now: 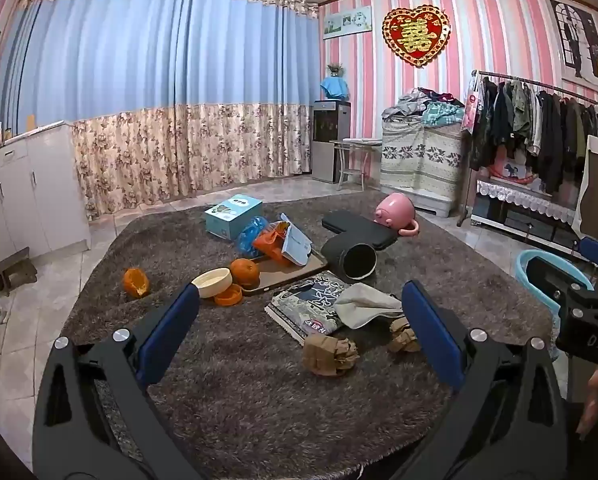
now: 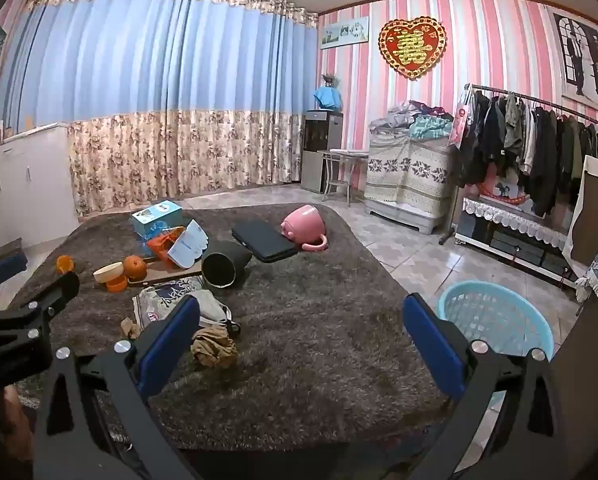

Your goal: Collect trash

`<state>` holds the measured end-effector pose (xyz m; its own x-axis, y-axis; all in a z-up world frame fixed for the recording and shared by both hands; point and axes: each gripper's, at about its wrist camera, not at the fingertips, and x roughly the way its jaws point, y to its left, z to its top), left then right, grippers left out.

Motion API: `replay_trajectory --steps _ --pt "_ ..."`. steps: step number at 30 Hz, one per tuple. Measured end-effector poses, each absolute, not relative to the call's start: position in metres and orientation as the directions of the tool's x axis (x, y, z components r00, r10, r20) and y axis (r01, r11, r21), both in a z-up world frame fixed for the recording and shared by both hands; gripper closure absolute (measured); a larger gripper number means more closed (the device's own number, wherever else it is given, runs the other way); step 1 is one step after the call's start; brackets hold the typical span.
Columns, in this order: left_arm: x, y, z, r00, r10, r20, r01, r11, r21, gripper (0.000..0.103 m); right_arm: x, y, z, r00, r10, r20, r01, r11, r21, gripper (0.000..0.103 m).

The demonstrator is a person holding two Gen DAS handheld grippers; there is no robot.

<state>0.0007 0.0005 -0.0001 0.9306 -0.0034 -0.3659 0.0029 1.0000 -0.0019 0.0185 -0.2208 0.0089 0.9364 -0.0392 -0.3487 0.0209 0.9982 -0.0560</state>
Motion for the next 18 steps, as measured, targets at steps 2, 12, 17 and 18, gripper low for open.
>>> replay_trajectory --steps 2,12,17,18 --pt "0.001 0.000 0.000 0.931 -0.004 -0.364 0.004 1.000 -0.002 0.005 0.018 -0.220 0.009 0.937 -0.041 -0.347 0.025 0.998 -0.051 0.004" --pt "0.000 0.000 0.000 0.934 -0.003 -0.357 0.002 1.000 -0.004 0.005 0.018 -0.230 0.011 0.937 -0.040 -0.348 0.030 0.999 -0.035 0.004" --pt "0.001 -0.001 0.001 0.934 -0.006 -0.359 0.004 1.000 -0.006 0.005 0.017 -0.232 0.012 0.936 -0.039 -0.351 0.031 0.999 -0.028 0.004" --pt "0.001 -0.001 0.002 0.934 -0.006 -0.358 0.004 1.000 -0.006 0.005 0.011 -0.233 0.017 0.937 -0.041 -0.348 0.034 0.999 -0.028 0.004"
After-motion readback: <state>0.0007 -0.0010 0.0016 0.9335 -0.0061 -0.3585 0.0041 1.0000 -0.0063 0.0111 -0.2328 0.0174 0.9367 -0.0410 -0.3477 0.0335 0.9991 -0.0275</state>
